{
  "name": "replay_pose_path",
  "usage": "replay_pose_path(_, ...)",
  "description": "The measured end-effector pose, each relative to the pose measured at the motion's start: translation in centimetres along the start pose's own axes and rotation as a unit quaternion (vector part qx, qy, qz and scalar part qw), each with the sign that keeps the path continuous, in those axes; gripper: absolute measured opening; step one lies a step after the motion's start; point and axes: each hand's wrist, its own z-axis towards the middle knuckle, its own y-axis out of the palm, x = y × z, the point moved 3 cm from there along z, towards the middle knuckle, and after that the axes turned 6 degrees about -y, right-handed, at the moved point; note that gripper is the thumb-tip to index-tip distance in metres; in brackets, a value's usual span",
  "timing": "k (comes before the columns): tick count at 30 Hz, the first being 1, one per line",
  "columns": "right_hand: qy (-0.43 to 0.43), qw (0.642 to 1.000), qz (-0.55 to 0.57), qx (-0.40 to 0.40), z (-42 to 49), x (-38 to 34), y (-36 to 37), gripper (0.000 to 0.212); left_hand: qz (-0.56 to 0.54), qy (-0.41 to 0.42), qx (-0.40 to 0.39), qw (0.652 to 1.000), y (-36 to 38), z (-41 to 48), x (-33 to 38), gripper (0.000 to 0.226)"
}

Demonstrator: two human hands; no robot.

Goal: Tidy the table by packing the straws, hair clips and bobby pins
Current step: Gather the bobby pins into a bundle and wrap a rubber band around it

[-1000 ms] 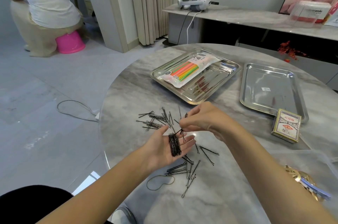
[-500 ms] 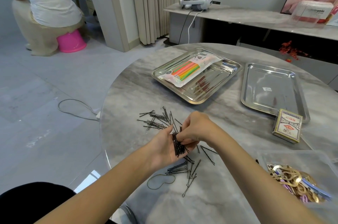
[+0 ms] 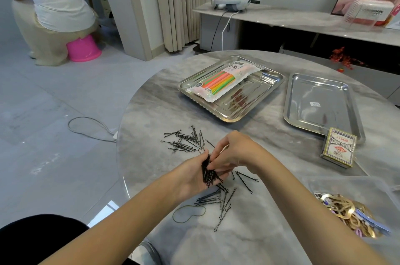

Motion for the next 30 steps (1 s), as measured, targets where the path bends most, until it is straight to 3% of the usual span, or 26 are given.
replay_pose_path(5, -0.045, 0.996, 0.002, 0.075, 0.2, -0.1, -0.5, 0.027, -0.027, -0.017, -0.018, 0.999, 0.2, -0.3, 0.2, 0.046)
replay_pose_path(8, -0.094, 0.992, 0.023, 0.076, 0.3, 0.1, -0.6, 0.032, -0.042, -0.030, -0.035, 0.998, 0.5, -0.6, 0.2, 0.043)
replay_pose_path(12, -0.173, 0.981, 0.061, 0.071, -0.2, 0.4, -0.7, 0.014, -0.069, -0.032, -0.035, 0.997, 0.6, -0.6, 0.2, 0.041)
replay_pose_path(14, -0.220, 0.973, 0.042, 0.063, -0.7, 0.6, -0.8, 0.016, -0.054, -0.027, -0.023, 0.998, 0.4, -0.5, 0.2, 0.040)
replay_pose_path(15, -0.237, 0.970, 0.017, 0.046, -0.9, 0.9, -0.8, 0.028, -0.043, -0.024, -0.018, 0.999, 0.3, -0.4, 0.2, 0.039)
replay_pose_path(19, -0.242, 0.961, -0.099, -0.088, -2.6, 2.5, -0.4, 0.119, -0.027, -0.032, -0.034, 0.999, 0.7, -0.5, 0.1, 0.034)
replay_pose_path(21, -0.247, 0.956, -0.125, -0.100, -3.1, 3.1, -0.1, 0.134, -0.043, -0.052, -0.064, 0.996, 1.4, -0.9, -0.2, 0.033)
replay_pose_path(24, -0.245, 0.963, -0.077, -0.083, -3.0, 3.1, 0.3, 0.128, -0.056, -0.075, -0.101, 0.990, 2.4, -1.3, -0.7, 0.036)
replay_pose_path(30, -0.268, 0.962, 0.027, -0.048, -2.6, 3.3, 0.2, 0.091, -0.081, -0.062, -0.117, 0.988, 2.7, -1.9, -0.6, 0.031)
